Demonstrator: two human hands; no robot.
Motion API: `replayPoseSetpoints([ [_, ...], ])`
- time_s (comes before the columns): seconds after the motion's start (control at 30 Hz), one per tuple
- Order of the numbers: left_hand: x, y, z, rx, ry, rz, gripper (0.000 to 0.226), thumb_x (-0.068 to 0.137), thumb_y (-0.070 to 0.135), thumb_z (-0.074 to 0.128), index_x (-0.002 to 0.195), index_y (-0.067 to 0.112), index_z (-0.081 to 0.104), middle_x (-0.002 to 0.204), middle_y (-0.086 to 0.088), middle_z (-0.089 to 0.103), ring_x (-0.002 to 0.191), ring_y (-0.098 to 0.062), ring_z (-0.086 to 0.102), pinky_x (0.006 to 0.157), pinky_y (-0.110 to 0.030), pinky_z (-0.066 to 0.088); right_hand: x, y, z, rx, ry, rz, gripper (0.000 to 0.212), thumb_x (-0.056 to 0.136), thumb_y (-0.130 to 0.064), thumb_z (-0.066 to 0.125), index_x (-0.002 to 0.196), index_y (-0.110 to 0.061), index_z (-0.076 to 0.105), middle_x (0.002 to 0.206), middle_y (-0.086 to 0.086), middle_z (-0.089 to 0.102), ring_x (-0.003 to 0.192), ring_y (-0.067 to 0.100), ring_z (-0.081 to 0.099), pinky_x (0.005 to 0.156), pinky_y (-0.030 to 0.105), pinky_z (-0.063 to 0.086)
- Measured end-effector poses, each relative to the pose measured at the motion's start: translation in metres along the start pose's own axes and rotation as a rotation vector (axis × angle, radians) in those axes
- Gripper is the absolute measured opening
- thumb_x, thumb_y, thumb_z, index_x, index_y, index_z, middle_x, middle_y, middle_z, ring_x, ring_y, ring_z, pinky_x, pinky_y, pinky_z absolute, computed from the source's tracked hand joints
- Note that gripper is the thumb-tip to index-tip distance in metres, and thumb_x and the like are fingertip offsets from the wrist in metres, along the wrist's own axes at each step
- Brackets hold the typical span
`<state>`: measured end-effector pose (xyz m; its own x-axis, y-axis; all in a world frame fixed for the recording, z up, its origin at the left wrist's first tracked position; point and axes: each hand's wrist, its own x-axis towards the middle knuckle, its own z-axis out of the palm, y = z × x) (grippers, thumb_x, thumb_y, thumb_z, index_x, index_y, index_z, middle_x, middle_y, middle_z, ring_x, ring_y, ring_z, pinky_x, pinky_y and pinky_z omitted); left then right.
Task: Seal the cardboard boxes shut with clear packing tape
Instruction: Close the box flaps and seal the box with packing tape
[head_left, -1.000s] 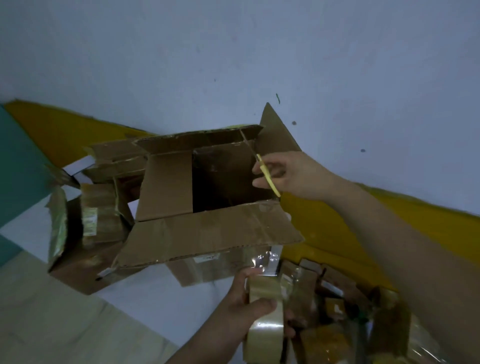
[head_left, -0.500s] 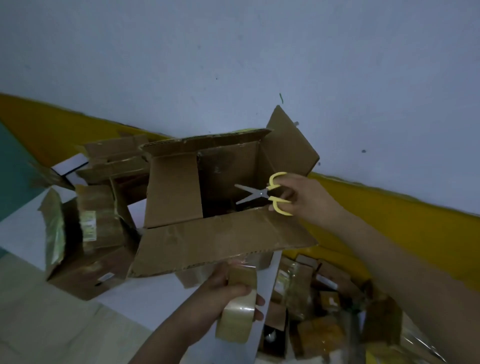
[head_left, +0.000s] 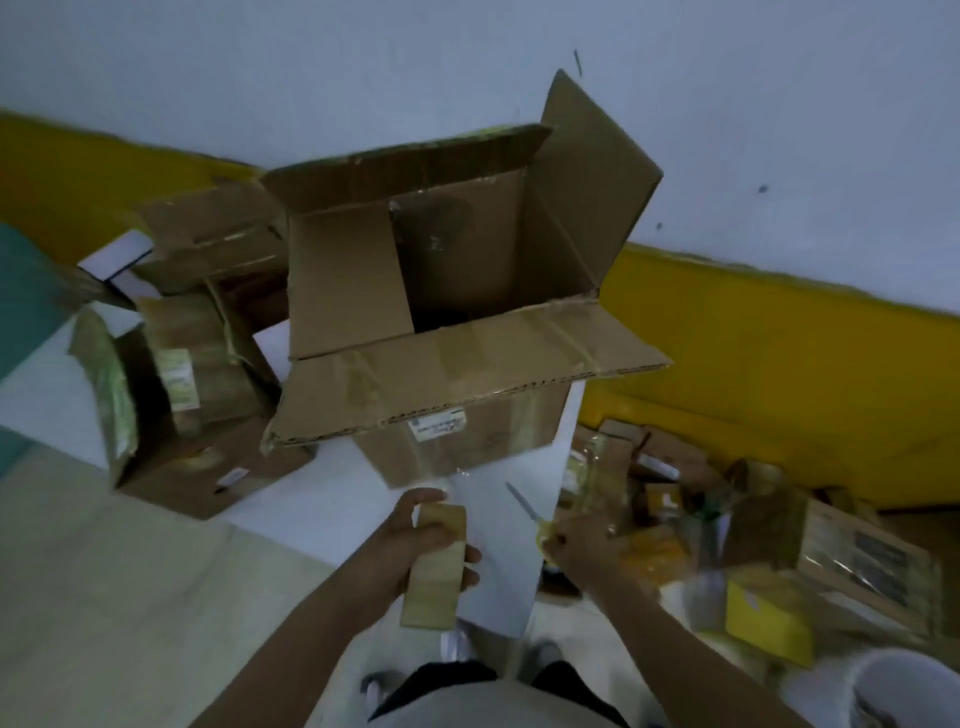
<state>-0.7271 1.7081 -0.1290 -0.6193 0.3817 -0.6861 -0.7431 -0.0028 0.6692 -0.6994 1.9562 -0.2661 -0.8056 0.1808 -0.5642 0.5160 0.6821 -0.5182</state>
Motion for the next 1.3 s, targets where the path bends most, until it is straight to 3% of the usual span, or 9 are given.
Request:
replayPoseSetpoints([
  [0.17, 0.009, -0.027, -0.018, -0.026, 0.103, -0.053, 0.038, 0.099, -0.003, 0.053, 0.131, 0.014, 0.042, 0.113, -0.046, 0.058, 0.077, -0.044, 0.069, 0.068, -0.049, 0.060, 0.032, -0.021, 0.064, -0.289, -0.044, -0.215, 0.016, 0.101, -0.011, 0.042, 0.108, -0.007, 0.055, 0.111, 0.012, 0.062, 0.108, 0.027, 0.060, 0.090, 0.030, 0.044],
  [0.3, 0.014, -0.052, -0.035, -0.059, 0.192, -0.082, 0.038, 0.099, -0.001, 0.052, 0.131, 0.014, 0.040, 0.103, -0.040, 0.066, 0.077, -0.042, 0.068, 0.073, -0.046, 0.057, 0.062, -0.028, 0.087, -0.404, -0.022, -0.242, 0.035, 0.104, -0.010, 0.030, 0.072, -0.018, 0.040, 0.077, 0.000, 0.045, 0.082, 0.018, 0.048, 0.079, 0.036, 0.040],
  [0.47, 0.016, -0.086, -0.040, -0.032, 0.283, -0.091, 0.041, 0.098, -0.002, 0.050, 0.134, 0.015, 0.038, 0.100, -0.035, 0.068, 0.071, -0.036, 0.068, 0.061, -0.034, 0.058, 0.088, -0.035, 0.094, -0.417, 0.002, -0.195, 0.014, 0.102, -0.015, 0.045, 0.090, -0.017, 0.051, 0.100, 0.005, 0.064, 0.097, 0.023, 0.065, 0.077, 0.030, 0.046],
  [0.6, 0.017, -0.111, -0.032, -0.045, 0.321, -0.109, 0.039, 0.098, 0.002, 0.052, 0.132, 0.020, 0.042, 0.101, -0.030, 0.072, 0.077, -0.035, 0.070, 0.066, -0.033, 0.056, 0.076, -0.040, 0.091, -0.093, 0.208, -0.317, 0.018, 0.096, -0.029, 0.066, 0.091, -0.013, 0.060, 0.092, -0.001, 0.064, 0.074, 0.013, 0.064, 0.061, 0.024, 0.043],
  [0.73, 0.021, -0.128, -0.022, -0.057, 0.315, -0.085, 0.038, 0.097, 0.000, 0.052, 0.129, 0.019, 0.044, 0.099, -0.030, 0.072, 0.076, -0.036, 0.071, 0.069, -0.036, 0.058, 0.025, -0.062, 0.086, 0.340, -0.272, -0.342, 0.038, 0.086, -0.046, 0.072, 0.116, -0.025, 0.061, 0.102, -0.016, 0.064, 0.073, -0.003, 0.060, 0.066, 0.014, 0.044],
  [0.9, 0.032, -0.147, -0.020, -0.082, 0.321, -0.090, 0.033, 0.100, 0.016, 0.058, 0.130, 0.024, 0.046, 0.093, -0.028, 0.072, 0.075, -0.039, 0.070, 0.067, -0.042, 0.060, 0.020, -0.046, 0.104, 0.256, -0.223, -0.395, 0.011, 0.081, -0.020, 0.080, 0.076, -0.020, 0.070, 0.071, -0.015, 0.067, 0.066, -0.009, 0.059, 0.064, 0.007, 0.041],
  [1.07, 0.065, -0.187, -0.040, 0.070, 0.412, -0.125, 0.052, 0.092, 0.043, 0.069, 0.131, 0.050, 0.035, 0.098, -0.016, 0.077, 0.090, -0.040, 0.074, 0.091, -0.054, 0.058, 0.035, -0.032, 0.123, 0.240, -0.243, -0.262, 0.012, 0.085, -0.024, 0.076, 0.075, -0.018, 0.072, 0.070, -0.013, 0.068, 0.062, -0.007, 0.059, 0.062, 0.010, 0.039],
  [1.2, 0.101, -0.223, -0.076, 0.155, 0.516, -0.216, 0.104, 0.070, 0.074, 0.075, 0.154, 0.040, 0.024, 0.138, -0.009, 0.063, 0.124, -0.034, 0.062, 0.108, -0.053, 0.046, 0.049, -0.023, 0.145, 0.100, -0.150, -0.297, 0.017, 0.085, -0.027, 0.076, 0.077, -0.012, 0.076, 0.072, -0.009, 0.065, 0.064, 0.000, 0.056, 0.058, 0.006, 0.037],
  [1.3, 0.108, -0.232, -0.096, 0.332, 0.591, -0.266, 0.095, 0.087, 0.062, 0.066, 0.161, 0.021, 0.021, 0.149, -0.008, 0.051, 0.138, -0.025, 0.047, 0.116, -0.041, 0.037, 0.051, -0.021, 0.162, 0.078, -0.106, -0.369, 0.017, 0.082, -0.022, 0.080, 0.080, -0.006, 0.078, 0.080, 0.001, 0.073, 0.067, 0.005, 0.057, 0.060, 0.001, 0.037],
])
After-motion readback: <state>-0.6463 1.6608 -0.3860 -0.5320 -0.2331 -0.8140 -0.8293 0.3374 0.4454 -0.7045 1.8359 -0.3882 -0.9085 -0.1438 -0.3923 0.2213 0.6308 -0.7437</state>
